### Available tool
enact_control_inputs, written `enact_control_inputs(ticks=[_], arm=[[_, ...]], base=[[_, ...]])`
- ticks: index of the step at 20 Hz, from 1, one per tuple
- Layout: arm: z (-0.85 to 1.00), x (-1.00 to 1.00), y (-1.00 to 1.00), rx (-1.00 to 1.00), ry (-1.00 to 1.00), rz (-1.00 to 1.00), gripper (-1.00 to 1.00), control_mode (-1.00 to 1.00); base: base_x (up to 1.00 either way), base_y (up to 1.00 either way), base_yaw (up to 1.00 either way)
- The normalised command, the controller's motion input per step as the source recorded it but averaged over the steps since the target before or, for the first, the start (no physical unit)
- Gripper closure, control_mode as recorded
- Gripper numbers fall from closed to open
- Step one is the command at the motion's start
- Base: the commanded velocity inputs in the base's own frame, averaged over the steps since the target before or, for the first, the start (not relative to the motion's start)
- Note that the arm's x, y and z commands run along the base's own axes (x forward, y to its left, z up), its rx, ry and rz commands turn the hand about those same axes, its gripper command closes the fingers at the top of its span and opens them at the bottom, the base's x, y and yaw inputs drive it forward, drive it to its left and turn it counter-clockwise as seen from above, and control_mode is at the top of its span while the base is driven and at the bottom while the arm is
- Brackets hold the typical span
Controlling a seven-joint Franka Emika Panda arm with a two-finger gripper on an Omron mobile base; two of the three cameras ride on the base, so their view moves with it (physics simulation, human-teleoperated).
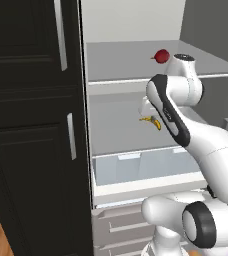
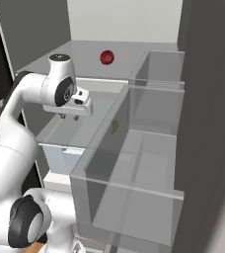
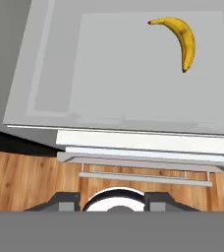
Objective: Pick the pear and banana from the fridge and place them inside the tupperware on the counter.
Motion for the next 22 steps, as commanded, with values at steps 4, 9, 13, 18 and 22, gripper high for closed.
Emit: enact_control_inputs(ticks=[4,9,13,18,22], arm=[[-0.03,-0.02,-0.06,0.00,-0.18,-0.23,-1.00,-1.00],[-0.27,-0.20,-0.32,-0.01,-0.07,-0.52,-1.00,-1.00],[-0.32,-0.02,-0.29,-0.08,-0.01,-0.31,-1.00,-1.00],[-0.14,0.04,-0.23,0.00,0.01,-0.03,-1.00,-1.00],[-0.19,0.19,-0.23,-0.01,0.03,0.02,-1.00,-1.00]], base=[[0.00,0.00,0.00],[0.00,0.00,0.00],[0.00,0.00,0.00],[0.00,0.00,0.00],[0.00,0.00,0.00]])
